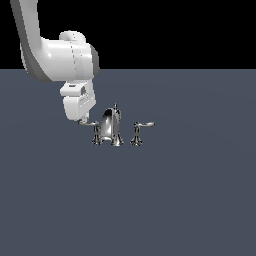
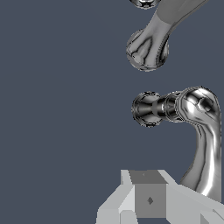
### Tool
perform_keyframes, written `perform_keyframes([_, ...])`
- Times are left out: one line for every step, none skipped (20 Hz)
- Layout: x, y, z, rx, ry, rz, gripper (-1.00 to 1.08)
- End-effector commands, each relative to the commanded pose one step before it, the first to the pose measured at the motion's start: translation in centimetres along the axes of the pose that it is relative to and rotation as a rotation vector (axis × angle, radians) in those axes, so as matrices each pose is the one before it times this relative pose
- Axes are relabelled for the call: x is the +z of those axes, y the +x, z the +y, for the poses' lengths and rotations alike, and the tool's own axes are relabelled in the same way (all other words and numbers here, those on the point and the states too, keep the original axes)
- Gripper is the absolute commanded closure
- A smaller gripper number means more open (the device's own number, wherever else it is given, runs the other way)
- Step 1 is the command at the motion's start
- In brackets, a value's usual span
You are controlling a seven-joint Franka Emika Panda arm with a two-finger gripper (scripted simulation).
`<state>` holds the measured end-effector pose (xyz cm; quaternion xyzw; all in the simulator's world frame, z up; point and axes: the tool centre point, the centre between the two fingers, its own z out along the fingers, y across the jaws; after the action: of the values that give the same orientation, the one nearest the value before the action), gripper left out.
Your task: Turn on the faucet by rotating a designated handle.
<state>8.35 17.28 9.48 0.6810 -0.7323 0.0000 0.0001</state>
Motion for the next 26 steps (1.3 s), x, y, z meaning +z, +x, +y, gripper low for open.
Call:
perform_keyframes([-0.004, -0.319, 0.780, -0.00035, 0.00004, -0.00009, 1.08])
perform_keyframes([0.000, -0.122, 0.314, 0.00000, 0.00000, 0.00000, 1.08])
perform_keyframes([0.000, -0.124, 0.317, 0.00000, 0.00000, 0.00000, 1.08])
perform_keyframes([0.000, -0.125, 0.320, 0.00000, 0.00000, 0.00000, 1.08])
perform_keyframes([0.000, -0.126, 0.323, 0.00000, 0.00000, 0.00000, 1.08])
perform_keyframes([-0.001, -0.128, 0.326, 0.00000, 0.00000, 0.00000, 1.08])
perform_keyframes([-0.001, -0.130, 0.329, 0.00000, 0.00000, 0.00000, 1.08])
perform_keyframes([-0.001, -0.132, 0.332, 0.00000, 0.00000, 0.00000, 1.08])
perform_keyframes([0.000, 0.000, 0.000, 0.00000, 0.00000, 0.00000, 1.08])
perform_keyframes([-0.012, 0.867, -0.963, 0.00374, 0.00888, 0.00026, 1.08])
perform_keyframes([-0.026, 0.064, 0.283, 0.00000, 0.00000, 0.00000, 1.08])
perform_keyframes([0.028, 0.043, 0.285, -0.00035, -0.00091, -0.00001, 1.08])
perform_keyframes([-0.027, 0.065, 0.287, 0.00000, 0.00000, 0.00000, 1.08])
perform_keyframes([0.012, 0.051, 0.289, -0.00025, -0.00064, -0.00001, 1.08])
perform_keyframes([0.012, 0.051, 0.291, -0.00025, -0.00064, -0.00001, 1.08])
perform_keyframes([-0.027, 0.066, 0.293, 0.00000, 0.00000, 0.00000, 1.08])
perform_keyframes([0.027, 0.046, 0.294, -0.00036, -0.00091, -0.00002, 1.08])
perform_keyframes([-0.027, 0.067, 0.297, 0.00000, 0.00000, 0.00000, 1.08])
perform_keyframes([0.026, 0.046, 0.298, -0.00036, -0.00091, -0.00002, 1.08])
perform_keyframes([-0.027, 0.068, 0.300, 0.00000, 0.00000, 0.00000, 1.08])
perform_keyframes([0.025, 0.047, 0.302, -0.00036, -0.00091, -0.00002, 1.08])
perform_keyframes([-0.027, 0.068, 0.304, 0.00000, 0.00000, 0.00000, 1.08])
perform_keyframes([0.024, 0.048, 0.305, -0.00036, -0.00091, -0.00003, 1.08])
perform_keyframes([-0.027, 0.069, 0.308, 0.00000, 0.00000, 0.00000, 1.08])
perform_keyframes([0.023, 0.049, 0.309, -0.00037, -0.00090, -0.00003, 1.08])
perform_keyframes([-0.027, 0.069, 0.311, 0.00000, 0.00000, 0.00000, 1.08])
